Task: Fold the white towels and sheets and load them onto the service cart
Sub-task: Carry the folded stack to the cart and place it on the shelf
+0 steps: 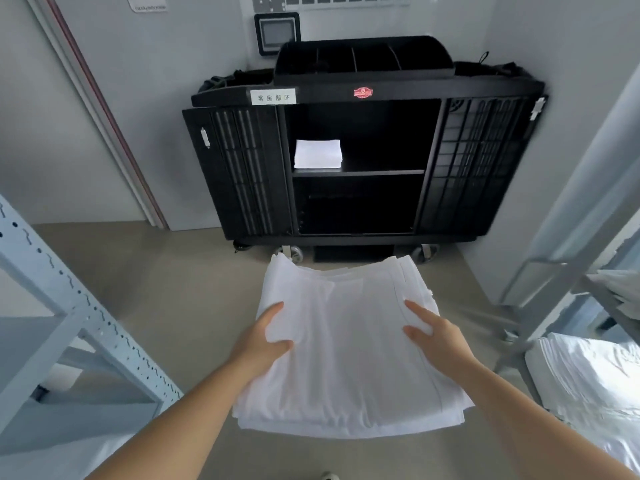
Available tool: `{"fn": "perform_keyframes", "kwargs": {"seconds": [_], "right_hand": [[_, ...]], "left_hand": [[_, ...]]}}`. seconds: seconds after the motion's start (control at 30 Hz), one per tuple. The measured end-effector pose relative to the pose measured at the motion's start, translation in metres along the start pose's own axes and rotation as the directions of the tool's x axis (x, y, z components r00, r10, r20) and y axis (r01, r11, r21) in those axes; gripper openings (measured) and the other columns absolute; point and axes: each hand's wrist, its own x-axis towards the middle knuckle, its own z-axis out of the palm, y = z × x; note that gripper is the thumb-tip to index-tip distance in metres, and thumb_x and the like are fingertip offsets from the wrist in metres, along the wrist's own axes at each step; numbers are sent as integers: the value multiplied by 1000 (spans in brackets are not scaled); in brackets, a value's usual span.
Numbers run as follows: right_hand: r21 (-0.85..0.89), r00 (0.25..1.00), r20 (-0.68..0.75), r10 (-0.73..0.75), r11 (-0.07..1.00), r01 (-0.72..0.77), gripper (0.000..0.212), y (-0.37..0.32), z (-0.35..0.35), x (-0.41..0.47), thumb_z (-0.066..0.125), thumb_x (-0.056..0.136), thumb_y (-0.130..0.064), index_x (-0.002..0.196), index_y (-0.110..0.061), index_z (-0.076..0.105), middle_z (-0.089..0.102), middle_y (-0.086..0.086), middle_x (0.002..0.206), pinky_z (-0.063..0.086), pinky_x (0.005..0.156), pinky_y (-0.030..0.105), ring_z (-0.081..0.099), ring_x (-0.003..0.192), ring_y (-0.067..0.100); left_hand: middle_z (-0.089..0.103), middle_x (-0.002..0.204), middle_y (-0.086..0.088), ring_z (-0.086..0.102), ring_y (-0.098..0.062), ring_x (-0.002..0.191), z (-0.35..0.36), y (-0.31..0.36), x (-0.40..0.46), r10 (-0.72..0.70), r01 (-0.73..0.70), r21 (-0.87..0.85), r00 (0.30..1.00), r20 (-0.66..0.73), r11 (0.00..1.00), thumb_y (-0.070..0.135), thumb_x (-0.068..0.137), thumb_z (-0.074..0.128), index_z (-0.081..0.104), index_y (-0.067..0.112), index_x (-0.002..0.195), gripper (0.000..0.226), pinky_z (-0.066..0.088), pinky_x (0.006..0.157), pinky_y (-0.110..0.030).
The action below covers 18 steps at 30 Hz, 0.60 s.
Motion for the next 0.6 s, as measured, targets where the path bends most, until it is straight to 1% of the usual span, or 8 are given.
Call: {"fn": "perform_keyframes", "kwargs": {"seconds": [0.1, 0.17, 0.27, 0.33, 0.4, 0.47, 0.53, 0.6], "right_hand": [[4, 1000, -11, 11, 1000, -11, 48, -5, -4, 62, 60, 89, -45, 127, -65, 41, 63, -5, 108, 44, 67, 22, 56, 78, 8], [2, 1000, -15, 17, 1000, -17, 48, -11, -9, 100, 61, 88, -45, 127, -65, 41, 65, -4, 112, 45, 66, 21, 61, 83, 12], [-6, 999, -26, 24, 1000, -24, 48, -21, -21, 154, 61, 88, -44, 126, -66, 40, 67, -1, 115, 44, 65, 20, 64, 99, 20], [-10, 999, -26, 34, 999, -34, 48, -27, -30, 187, 61, 88, -44, 125, -67, 40, 67, 1, 116, 44, 64, 18, 63, 101, 25], [-5, 999, -27, 39, 999, -40, 47, -32, -36, 219, 61, 88, -45, 124, -68, 41, 67, 2, 115, 45, 64, 18, 63, 100, 26], [1, 999, -20, 43, 999, -43, 47, -35, -41, 252, 61, 88, -45, 123, -68, 41, 67, -1, 113, 46, 65, 19, 64, 99, 27], [10, 999, -4, 48, 999, -48, 47, -37, -44, 289, 60, 89, -45, 123, -70, 39, 64, -7, 109, 47, 65, 18, 65, 99, 27], [16, 999, 6, 54, 998, -54, 47, -36, -47, 327, 60, 89, -45, 123, -70, 39, 61, -12, 105, 49, 65, 19, 65, 99, 29]], "left_hand": [[40, 140, 21, 43, -1, 109, -1, 14, 65, 17, -16, -12, 1000, 26, 1000, 27, 81, 71, 33, 52, 139, 74, 35, 70, -5], [39, 142, 20, 43, -2, 110, -2, 24, 106, 15, -15, -10, 999, 38, 1000, 27, 81, 71, 33, 53, 139, 74, 36, 71, -8], [39, 143, 19, 43, -2, 109, -5, 43, 160, 7, -6, -21, 999, 54, 1000, 28, 82, 70, 32, 54, 139, 73, 35, 69, -6], [40, 144, 16, 47, 0, 102, -5, 56, 192, 5, -4, -24, 998, 60, 1000, 28, 82, 70, 32, 54, 139, 73, 35, 68, -6], [41, 143, 14, 49, 3, 94, -4, 68, 223, 0, 2, -29, 998, 63, 1000, 28, 83, 70, 32, 54, 139, 73, 36, 67, -8], [40, 144, 13, 48, 0, 98, -2, 77, 255, -8, 10, -31, 998, 64, 999, 28, 83, 69, 32, 54, 140, 73, 38, 68, -10], [39, 146, 13, 47, -4, 106, 1, 84, 289, -12, 13, -24, 998, 59, 1000, 28, 83, 69, 31, 54, 140, 73, 40, 74, -16], [38, 147, 14, 48, -5, 106, 7, 91, 325, -17, 18, -24, 999, 51, 1000, 28, 83, 69, 31, 55, 140, 73, 41, 75, -16]]}}
